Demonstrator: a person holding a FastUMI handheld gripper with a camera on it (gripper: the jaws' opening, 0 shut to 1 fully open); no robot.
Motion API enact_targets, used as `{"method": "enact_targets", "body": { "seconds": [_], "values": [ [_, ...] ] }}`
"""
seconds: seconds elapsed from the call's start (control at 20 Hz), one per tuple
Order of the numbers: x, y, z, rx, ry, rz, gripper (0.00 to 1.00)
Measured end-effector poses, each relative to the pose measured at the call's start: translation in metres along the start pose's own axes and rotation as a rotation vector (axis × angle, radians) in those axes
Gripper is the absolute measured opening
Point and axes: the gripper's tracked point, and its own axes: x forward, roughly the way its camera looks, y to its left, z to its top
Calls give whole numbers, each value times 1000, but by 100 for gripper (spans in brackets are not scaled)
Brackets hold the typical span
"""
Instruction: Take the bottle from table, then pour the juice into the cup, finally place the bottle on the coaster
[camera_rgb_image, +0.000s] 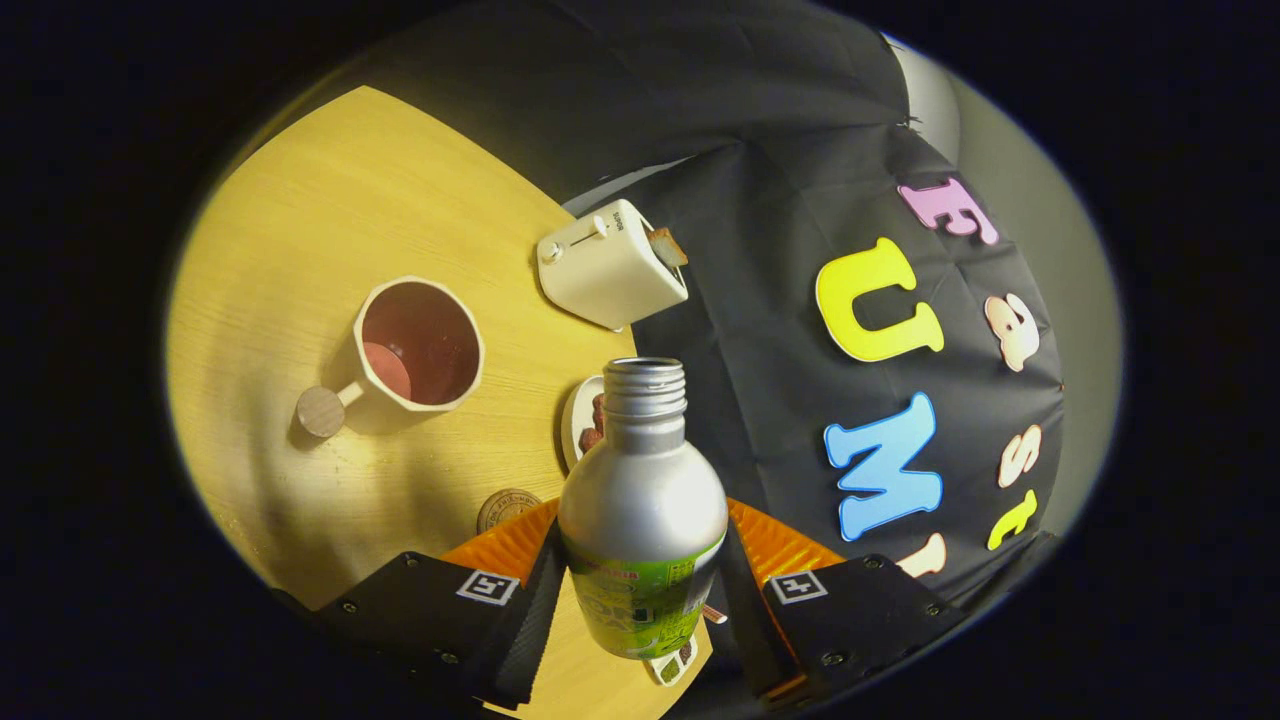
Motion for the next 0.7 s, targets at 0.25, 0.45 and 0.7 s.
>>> {"method": "enact_targets", "body": {
  "seconds": [0.25, 0.45, 0.7],
  "values": [
    [6, 5, 0, -87, 18, 29, 76],
    [7, 6, 4, -125, 11, 41, 76],
    [8, 5, 8, -205, 9, 40, 76]
  ]
}}
